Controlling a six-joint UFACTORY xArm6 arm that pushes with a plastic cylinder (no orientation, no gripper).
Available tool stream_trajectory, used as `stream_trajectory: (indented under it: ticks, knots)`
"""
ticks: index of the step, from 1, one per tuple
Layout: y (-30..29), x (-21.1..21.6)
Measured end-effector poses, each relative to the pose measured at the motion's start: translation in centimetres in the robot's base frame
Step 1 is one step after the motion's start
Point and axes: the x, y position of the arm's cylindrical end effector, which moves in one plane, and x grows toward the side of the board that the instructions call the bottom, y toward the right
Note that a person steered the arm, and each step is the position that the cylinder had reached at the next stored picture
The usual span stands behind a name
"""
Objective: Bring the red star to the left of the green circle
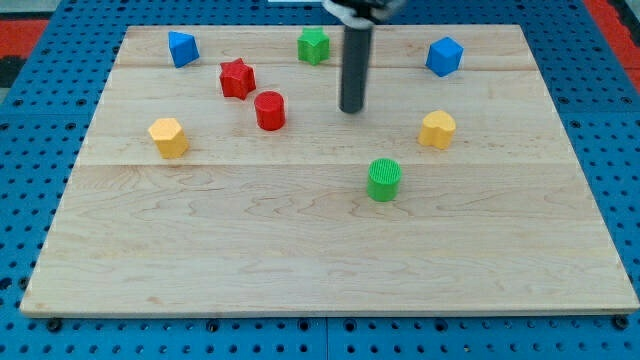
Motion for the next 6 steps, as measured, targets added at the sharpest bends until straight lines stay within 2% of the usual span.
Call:
stream_trajectory:
  ticks: [1,2,3,4,5,6]
  knots:
    - [-6.8,-5.4]
    - [-13.2,-5.1]
    - [-15.9,-1.4]
    - [-16.4,4.3]
    - [-14.5,10.2]
    - [-8.9,15.6]
